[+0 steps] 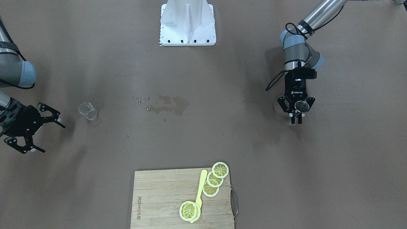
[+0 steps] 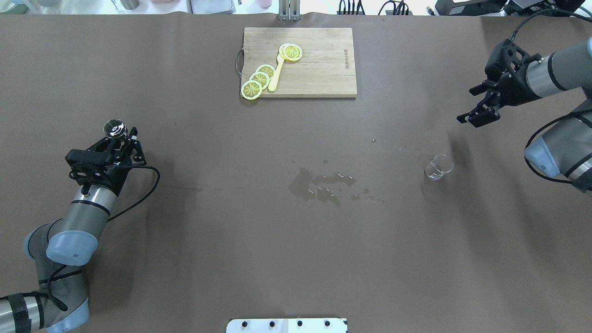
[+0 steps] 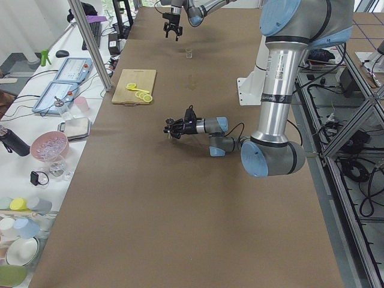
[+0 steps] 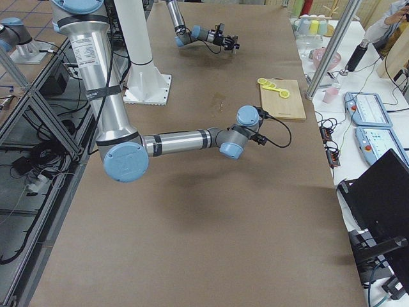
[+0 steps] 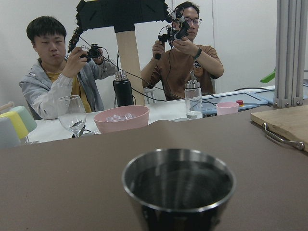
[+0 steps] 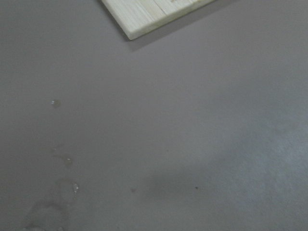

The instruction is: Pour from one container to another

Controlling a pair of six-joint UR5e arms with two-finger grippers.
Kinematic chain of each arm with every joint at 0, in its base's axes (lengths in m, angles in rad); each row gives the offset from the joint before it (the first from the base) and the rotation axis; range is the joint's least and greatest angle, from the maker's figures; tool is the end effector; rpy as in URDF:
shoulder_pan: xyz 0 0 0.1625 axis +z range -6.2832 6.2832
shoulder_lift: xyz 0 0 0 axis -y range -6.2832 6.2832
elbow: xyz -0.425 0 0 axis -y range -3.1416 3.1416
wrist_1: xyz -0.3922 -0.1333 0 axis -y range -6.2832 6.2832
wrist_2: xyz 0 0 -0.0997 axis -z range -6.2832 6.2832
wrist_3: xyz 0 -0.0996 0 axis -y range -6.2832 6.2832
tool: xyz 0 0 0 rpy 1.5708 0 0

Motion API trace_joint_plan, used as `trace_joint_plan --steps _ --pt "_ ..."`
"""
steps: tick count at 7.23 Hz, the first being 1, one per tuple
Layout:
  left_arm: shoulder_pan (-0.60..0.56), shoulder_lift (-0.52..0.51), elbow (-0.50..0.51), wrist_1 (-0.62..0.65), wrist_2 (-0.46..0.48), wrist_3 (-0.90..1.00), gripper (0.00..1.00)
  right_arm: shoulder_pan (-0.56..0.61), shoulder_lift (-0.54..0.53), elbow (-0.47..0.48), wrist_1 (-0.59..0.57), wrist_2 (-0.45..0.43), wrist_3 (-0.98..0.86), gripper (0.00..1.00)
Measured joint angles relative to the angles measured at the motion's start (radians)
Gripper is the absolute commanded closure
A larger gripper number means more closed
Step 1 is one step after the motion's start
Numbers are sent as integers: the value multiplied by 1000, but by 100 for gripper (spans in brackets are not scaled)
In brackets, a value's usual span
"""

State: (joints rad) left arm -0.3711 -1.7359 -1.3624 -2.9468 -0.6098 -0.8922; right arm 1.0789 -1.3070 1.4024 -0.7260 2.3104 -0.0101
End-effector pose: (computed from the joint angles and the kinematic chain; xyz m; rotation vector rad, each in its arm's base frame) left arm 0.4259 -0.3964 0.5153 1.2959 0.6430 -0.3863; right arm -0.2342 -0.5773 0.4983 0.7244 -0.8991 -0.7934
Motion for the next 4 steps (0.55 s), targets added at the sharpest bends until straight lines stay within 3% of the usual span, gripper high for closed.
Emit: trace_joint_plan --steps 4 --pt "13 -2 -8 77 41 -83 100 101 12 -1 -420 -10 -1 0"
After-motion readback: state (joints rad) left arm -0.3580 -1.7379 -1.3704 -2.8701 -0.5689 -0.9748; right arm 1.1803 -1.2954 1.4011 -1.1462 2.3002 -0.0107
